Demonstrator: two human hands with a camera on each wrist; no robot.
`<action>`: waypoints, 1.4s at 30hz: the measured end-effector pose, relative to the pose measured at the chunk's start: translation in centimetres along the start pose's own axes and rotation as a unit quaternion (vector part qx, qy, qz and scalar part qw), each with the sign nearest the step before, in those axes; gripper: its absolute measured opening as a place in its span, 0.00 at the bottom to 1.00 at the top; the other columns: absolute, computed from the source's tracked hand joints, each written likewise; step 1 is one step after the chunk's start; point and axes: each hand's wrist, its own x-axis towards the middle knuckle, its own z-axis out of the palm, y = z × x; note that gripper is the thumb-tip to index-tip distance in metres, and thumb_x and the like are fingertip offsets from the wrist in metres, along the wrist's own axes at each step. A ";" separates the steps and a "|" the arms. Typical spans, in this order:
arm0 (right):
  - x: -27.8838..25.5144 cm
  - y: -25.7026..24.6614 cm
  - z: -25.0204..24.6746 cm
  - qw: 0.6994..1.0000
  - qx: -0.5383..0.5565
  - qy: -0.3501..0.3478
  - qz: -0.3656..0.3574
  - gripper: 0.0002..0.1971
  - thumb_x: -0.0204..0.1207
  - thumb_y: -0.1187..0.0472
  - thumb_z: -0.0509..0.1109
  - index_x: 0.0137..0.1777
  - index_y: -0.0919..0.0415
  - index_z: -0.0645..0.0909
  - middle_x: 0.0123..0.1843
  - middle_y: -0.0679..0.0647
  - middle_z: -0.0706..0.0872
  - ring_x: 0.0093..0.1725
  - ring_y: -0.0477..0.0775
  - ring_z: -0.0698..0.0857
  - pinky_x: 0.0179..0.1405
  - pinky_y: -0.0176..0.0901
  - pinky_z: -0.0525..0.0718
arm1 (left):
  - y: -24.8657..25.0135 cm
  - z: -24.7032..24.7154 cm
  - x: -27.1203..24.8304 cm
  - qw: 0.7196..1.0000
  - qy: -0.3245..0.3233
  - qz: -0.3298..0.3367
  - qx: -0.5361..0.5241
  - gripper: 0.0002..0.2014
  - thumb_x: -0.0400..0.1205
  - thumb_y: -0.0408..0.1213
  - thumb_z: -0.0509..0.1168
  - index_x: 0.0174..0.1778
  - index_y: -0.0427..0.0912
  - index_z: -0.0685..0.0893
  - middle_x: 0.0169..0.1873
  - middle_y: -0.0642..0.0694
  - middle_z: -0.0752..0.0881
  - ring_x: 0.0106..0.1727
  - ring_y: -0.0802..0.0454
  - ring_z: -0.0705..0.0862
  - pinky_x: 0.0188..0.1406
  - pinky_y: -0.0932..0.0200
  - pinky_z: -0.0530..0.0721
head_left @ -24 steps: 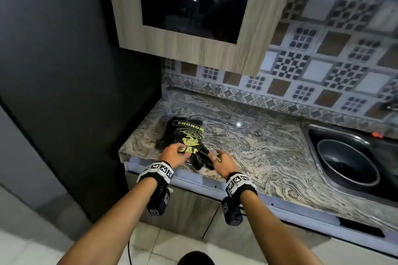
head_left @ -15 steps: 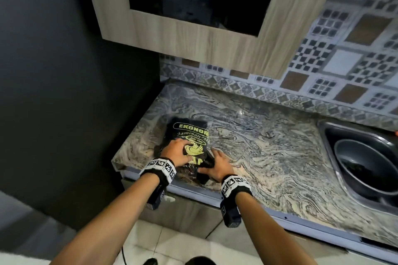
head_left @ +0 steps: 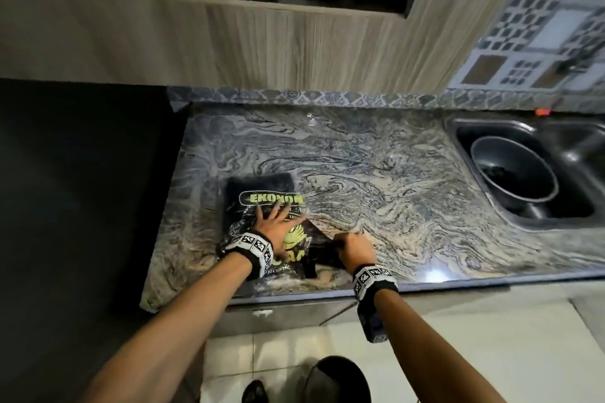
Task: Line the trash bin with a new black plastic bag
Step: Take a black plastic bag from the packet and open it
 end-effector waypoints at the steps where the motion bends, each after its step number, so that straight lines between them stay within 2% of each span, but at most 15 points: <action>1: -0.2 0.4 -0.2 1.000 -0.009 0.006 0.012 0.11 0.74 0.63 0.65 0.52 0.54 0.85 0.47 0.61 0.91 0.49 0.65 0.88 0.45 0.50 0.85 | -0.2 0.1 0.2 1.000 -0.007 0.004 0.011 0.57 0.64 0.56 0.77 0.79 0.65 0.42 0.83 0.45 0.37 0.83 0.38 0.35 0.74 0.19 0.36; 6: 0.2 1.3 -0.9 0.998 -0.030 0.019 0.058 0.11 0.77 0.59 0.63 0.53 0.54 0.86 0.49 0.60 0.91 0.50 0.63 0.89 0.46 0.49 0.86 | -2.6 -0.1 0.0 1.000 -0.006 0.011 0.008 0.59 0.61 0.52 0.79 0.79 0.66 0.42 0.83 0.47 0.37 0.83 0.40 0.34 0.74 0.19 0.39; 9: 0.3 0.1 -1.9 0.999 -0.024 -0.020 0.037 0.15 0.76 0.55 0.65 0.61 0.51 0.83 0.58 0.60 0.89 0.56 0.62 0.87 0.57 0.52 0.86 | -4.4 0.2 -0.6 1.000 0.000 0.009 -0.001 0.59 0.62 0.53 0.79 0.79 0.66 0.42 0.84 0.48 0.39 0.84 0.43 0.35 0.76 0.22 0.39; 12: 0.6 -2.6 -2.9 0.997 0.055 -0.060 -0.002 0.34 0.72 0.48 0.68 0.79 0.45 0.64 0.76 0.62 0.75 0.73 0.64 0.76 0.73 0.58 0.76 | -5.4 0.4 -0.7 1.000 -0.003 0.013 -0.001 0.60 0.62 0.55 0.78 0.80 0.62 0.41 0.84 0.49 0.38 0.84 0.45 0.35 0.78 0.24 0.39; 14: 1.0 -4.5 -3.3 0.993 0.093 -0.063 -0.034 0.40 0.72 0.46 0.70 0.82 0.38 0.54 0.81 0.60 0.66 0.77 0.66 0.70 0.75 0.61 0.73 | -5.4 0.5 -0.7 1.000 0.001 0.012 -0.001 0.60 0.63 0.56 0.78 0.81 0.59 0.41 0.84 0.49 0.38 0.84 0.46 0.35 0.78 0.25 0.38; 15: 1.1 -5.4 -3.2 0.992 0.102 -0.060 -0.049 0.41 0.72 0.46 0.71 0.81 0.36 0.53 0.82 0.58 0.66 0.76 0.66 0.70 0.74 0.60 0.74 | -5.4 0.6 -0.6 1.000 0.004 0.011 -0.001 0.60 0.63 0.56 0.78 0.81 0.58 0.41 0.84 0.50 0.38 0.84 0.46 0.35 0.79 0.26 0.38; 17: 1.4 -6.7 -2.5 0.991 0.109 -0.048 -0.067 0.42 0.70 0.43 0.75 0.81 0.37 0.56 0.80 0.55 0.68 0.73 0.63 0.75 0.73 0.55 0.77 | -5.4 0.8 -0.7 1.000 0.006 0.009 -0.002 0.58 0.65 0.55 0.77 0.81 0.58 0.41 0.84 0.50 0.38 0.84 0.46 0.35 0.79 0.27 0.37; 20: 1.7 -7.6 -0.4 0.993 0.100 -0.036 -0.049 0.41 0.69 0.42 0.76 0.80 0.40 0.61 0.76 0.58 0.76 0.68 0.63 0.80 0.68 0.54 0.81 | -5.4 1.0 -0.6 1.000 0.011 0.011 -0.014 0.58 0.65 0.55 0.77 0.81 0.59 0.43 0.84 0.51 0.39 0.84 0.47 0.36 0.79 0.28 0.37; 23: 1.2 -7.9 0.9 0.991 0.126 -0.015 -0.035 0.36 0.71 0.46 0.76 0.78 0.43 0.67 0.67 0.59 0.85 0.62 0.60 0.85 0.63 0.51 0.83 | -5.2 1.1 -0.7 0.999 0.014 0.020 -0.034 0.57 0.64 0.56 0.77 0.81 0.58 0.45 0.84 0.51 0.42 0.84 0.48 0.37 0.80 0.28 0.38; 26: 0.6 -7.6 0.6 0.986 0.165 0.011 -0.029 0.31 0.72 0.51 0.76 0.75 0.46 0.73 0.63 0.58 0.88 0.60 0.58 0.87 0.63 0.48 0.83 | -4.6 0.7 -0.9 0.997 0.014 0.018 -0.069 0.54 0.65 0.59 0.76 0.81 0.58 0.49 0.84 0.52 0.45 0.85 0.47 0.40 0.78 0.23 0.40; 30: -0.1 -5.9 -1.7 0.987 0.154 0.036 -0.016 0.25 0.72 0.50 0.76 0.69 0.45 0.79 0.60 0.57 0.90 0.57 0.58 0.88 0.60 0.48 0.85 | -2.5 -0.8 -0.9 0.990 0.054 0.005 -0.134 0.51 0.66 0.59 0.75 0.81 0.60 0.52 0.84 0.49 0.49 0.85 0.43 0.47 0.76 0.21 0.42; 33: -1.3 -3.9 -4.9 0.989 0.141 0.047 -0.015 0.19 0.71 0.52 0.76 0.63 0.46 0.84 0.57 0.56 0.91 0.55 0.58 0.89 0.57 0.46 0.85 | -0.6 -2.5 -0.4 0.986 0.099 0.041 -0.125 0.49 0.66 0.61 0.73 0.80 0.60 0.54 0.84 0.48 0.54 0.84 0.43 0.50 0.79 0.26 0.48; 38: -3.4 -0.5 -10.6 0.984 0.171 0.058 -0.006 0.11 0.71 0.58 0.75 0.53 0.47 0.88 0.53 0.51 0.92 0.55 0.52 0.88 0.58 0.41 0.83 | 3.3 -5.6 0.1 0.978 0.112 0.100 -0.143 0.48 0.66 0.60 0.75 0.79 0.60 0.58 0.83 0.49 0.57 0.84 0.42 0.52 0.81 0.36 0.55; 40: -4.3 1.1 -12.6 0.978 0.197 0.070 -0.011 0.11 0.71 0.62 0.74 0.52 0.50 0.89 0.52 0.52 0.92 0.53 0.50 0.88 0.56 0.39 0.82 | 5.5 -7.1 -0.6 0.972 0.121 0.116 -0.162 0.42 0.69 0.54 0.75 0.78 0.57 0.64 0.80 0.48 0.66 0.81 0.42 0.60 0.80 0.44 0.60; 42: -5.1 2.7 -14.1 0.973 0.218 0.076 -0.018 0.12 0.70 0.65 0.74 0.50 0.49 0.89 0.49 0.53 0.92 0.49 0.50 0.89 0.57 0.42 0.85 | 7.6 -8.1 -1.3 0.963 0.152 0.115 -0.191 0.27 0.72 0.47 0.73 0.69 0.55 0.78 0.68 0.44 0.82 0.71 0.43 0.76 0.69 0.51 0.73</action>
